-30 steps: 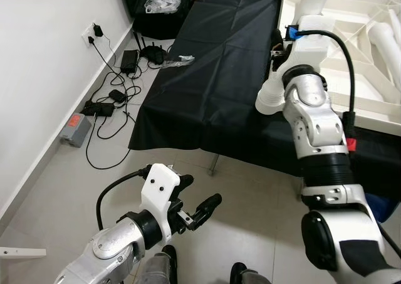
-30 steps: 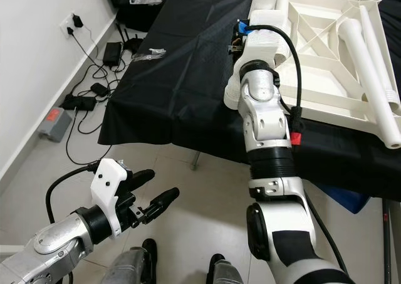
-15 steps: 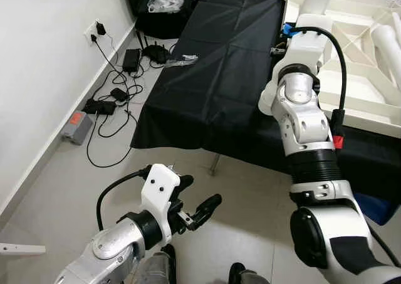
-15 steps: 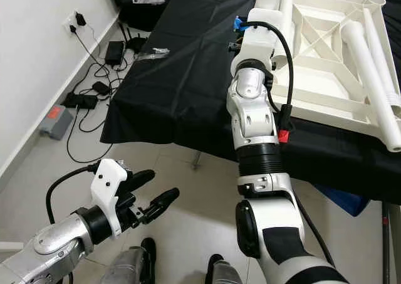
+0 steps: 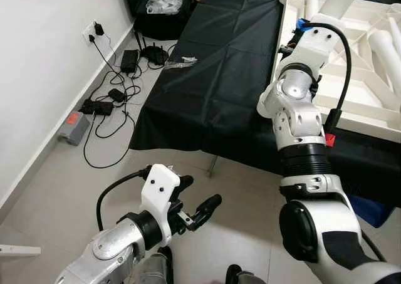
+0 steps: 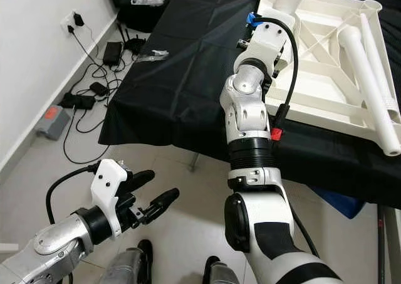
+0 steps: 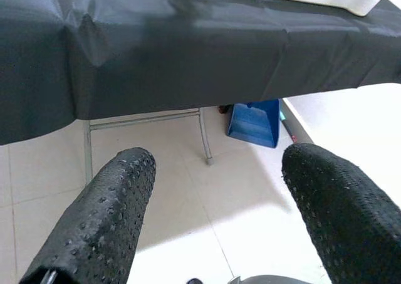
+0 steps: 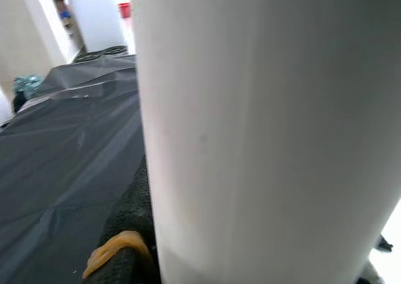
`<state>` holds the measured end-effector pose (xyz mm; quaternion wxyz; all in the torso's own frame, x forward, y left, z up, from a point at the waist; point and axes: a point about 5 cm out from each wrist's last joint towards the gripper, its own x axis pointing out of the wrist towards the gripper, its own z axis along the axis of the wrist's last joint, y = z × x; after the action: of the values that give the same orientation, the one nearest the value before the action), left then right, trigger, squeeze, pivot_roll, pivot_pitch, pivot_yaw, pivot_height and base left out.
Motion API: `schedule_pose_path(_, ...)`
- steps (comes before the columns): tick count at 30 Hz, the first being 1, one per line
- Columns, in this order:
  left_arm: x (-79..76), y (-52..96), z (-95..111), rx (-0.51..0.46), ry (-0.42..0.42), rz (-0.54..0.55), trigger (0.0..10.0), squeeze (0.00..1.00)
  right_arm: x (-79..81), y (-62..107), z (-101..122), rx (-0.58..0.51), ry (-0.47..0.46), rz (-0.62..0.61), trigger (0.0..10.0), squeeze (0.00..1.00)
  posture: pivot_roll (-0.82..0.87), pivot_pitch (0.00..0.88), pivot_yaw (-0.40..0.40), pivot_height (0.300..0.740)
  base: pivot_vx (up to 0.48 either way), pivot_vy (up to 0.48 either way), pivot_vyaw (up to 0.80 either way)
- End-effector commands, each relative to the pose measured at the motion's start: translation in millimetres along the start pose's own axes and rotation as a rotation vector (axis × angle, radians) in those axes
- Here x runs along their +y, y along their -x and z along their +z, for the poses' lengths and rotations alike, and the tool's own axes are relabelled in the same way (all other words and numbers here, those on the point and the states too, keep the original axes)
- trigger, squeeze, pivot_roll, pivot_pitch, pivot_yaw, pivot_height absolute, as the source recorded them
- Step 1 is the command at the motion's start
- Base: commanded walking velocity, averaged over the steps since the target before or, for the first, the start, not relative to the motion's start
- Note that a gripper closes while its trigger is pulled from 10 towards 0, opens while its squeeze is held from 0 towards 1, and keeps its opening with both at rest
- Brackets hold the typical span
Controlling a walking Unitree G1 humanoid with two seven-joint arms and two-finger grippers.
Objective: Building children table
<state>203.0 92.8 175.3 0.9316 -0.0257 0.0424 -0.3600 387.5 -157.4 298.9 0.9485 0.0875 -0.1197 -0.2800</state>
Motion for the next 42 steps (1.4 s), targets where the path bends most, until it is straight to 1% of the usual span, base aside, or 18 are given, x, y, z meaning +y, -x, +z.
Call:
schedule_pose_path(1, -2.2, 1.4, -4, 0.013, 0.004, 0.001, 10.0, 0.0, -29.7, 6.4, -78, 0.279, 0.157, -0.139, 10.0, 0.0, 0.2, 0.347, 0.014, 0.74, 0.0, 0.0, 0.0)
schedule_pose_path(5, -1.1, 1.6, -3, 0.012, 0.002, 0.004, 10.0, 0.0, -27.9, 7.5, -75, 0.25, 0.162, -0.162, 10.0, 0.0, 0.2, 0.349, 0.012, 0.74, 0.0, 0.0, 0.0)
schedule_pose_path(6, -0.4, 1.6, -3, 0.011, 0.001, 0.006, 10.0, 0.0, -26.4, 7.9, -71, 0.215, 0.191, -0.18, 10.0, 0.0, 0.2, 0.351, 0.01, 0.74, 0.0, 0.0, 0.0)
schedule_pose_path(9, 0.0, 1.6, -3, 0.01, 0.0, 0.008, 10.0, 0.0, -24.3, 8.7, -69, 0.192, 0.204, -0.194, 10.0, 0.0, 0.2, 0.351, 0.011, 0.74, 0.0, 0.0, 0.0)
schedule_pose_path(10, 0.3, 1.4, -3, 0.01, -0.001, 0.01, 10.0, 0.0, -21.8, 10.0, -66, 0.167, 0.226, -0.212, 10.0, 0.0, 0.2, 0.351, 0.011, 0.74, 0.0, 0.0, 0.0)
schedule_pose_path(13, 0.3, 1.3, -3, 0.009, -0.001, 0.011, 10.0, 0.0, -20.3, 10.8, -65, 0.153, 0.239, -0.223, 10.0, 0.0, 0.2, 0.351, 0.011, 0.74, 0.0, 0.0, 0.0)
schedule_pose_path(16, -0.1, 0.6, -3, 0.008, 0.0, 0.012, 10.0, 0.0, -16.7, 15.1, -66, 0.175, 0.212, -0.294, 10.0, 0.0, 0.2, 0.359, 0.005, 0.74, 0.0, 0.0, 0.0)
schedule_pose_path(17, 0.0, 0.6, -3, 0.008, 0.0, 0.013, 10.0, 0.0, -14.6, 16.3, -67, 0.193, 0.182, -0.305, 10.0, 0.0, 0.2, 0.359, 0.005, 0.74, 0.0, 0.0, 0.0)
schedule_pose_path(20, 0.1, 0.5, -3, 0.008, -0.001, 0.014, 10.0, 0.0, -13.1, 17.3, -67, 0.202, 0.165, -0.325, 10.0, 0.0, 0.21, 0.361, 0.006, 0.74, 0.0, 0.0, 0.0)
schedule_pose_path(21, 0.4, 0.6, -3, 0.009, -0.002, 0.015, 10.0, 0.0, -11.4, 18.5, -68, 0.225, 0.138, -0.349, 10.0, 0.0, 0.21, 0.361, 0.005, 0.74, 0.0, 0.0, 0.0)
schedule_pose_path(23, 0.9, 0.5, -3, 0.007, -0.002, 0.017, 10.0, 0.0, -10.5, 19.3, -69, 0.239, 0.114, -0.376, 10.0, 0.0, 0.21, 0.362, 0.005, 0.74, 0.0, 0.0, 0.0)
schedule_pose_path(28, 1.1, 0.5, -2, 0.007, -0.003, 0.019, 10.0, 0.0, -10.2, 19.8, -69, 0.242, 0.098, -0.397, 10.0, 0.0, 0.21, 0.364, 0.003, 0.74, 0.0, 0.0, 0.0)
schedule_pose_path(29, 1.3, 0.4, -2, 0.006, -0.005, 0.019, 10.0, 0.0, -10.1, 20.5, -69, 0.244, 0.077, -0.431, 10.0, 0.0, 0.21, 0.366, 0.004, 0.74, 0.0, 0.0, 0.0)
schedule_pose_path(30, 1.3, 0.4, -2, 0.006, -0.005, 0.019, 10.0, 0.0, -10.1, 20.5, -69, 0.244, 0.077, -0.431, 10.0, 0.0, 0.21, 0.366, 0.004, 0.74, 0.0, 0.0, 0.0)
schedule_pose_path(33, 1.0, -0.7, -1, 0.001, -0.005, 0.021, 10.0, 0.0, -13.3, 20.1, -63, 0.195, 0.032, -0.513, 10.0, 0.0, 0.22, 0.37, 0.001, 0.74, 0.0, 0.0, 0.0)
schedule_pose_path(37, 1.6, -0.9, -1, 0.0, -0.008, 0.025, 10.0, 0.0, -13.2, 19.6, -59, 0.153, 0.033, -0.53, 10.0, 0.0, 0.22, 0.371, 0.001, 0.74, 0.0, 0.0, 0.0)
schedule_pose_path(39, 2.3, -0.9, -1, -0.002, -0.009, 0.028, 10.0, 0.0, -11.6, 22.1, -59, 0.136, 0.086, -0.581, 10.0, 0.0, 0.22, 0.372, -0.001, 0.74, 0.0, 0.0, 0.0)
schedule_pose_path(42, 2.4, -0.8, -1, -0.002, -0.009, 0.029, 10.0, 0.0, -10.7, 23.4, -59, 0.135, 0.109, -0.606, 10.0, 0.0, 0.22, 0.372, -0.001, 0.74, 0.0, 0.0, 0.0)
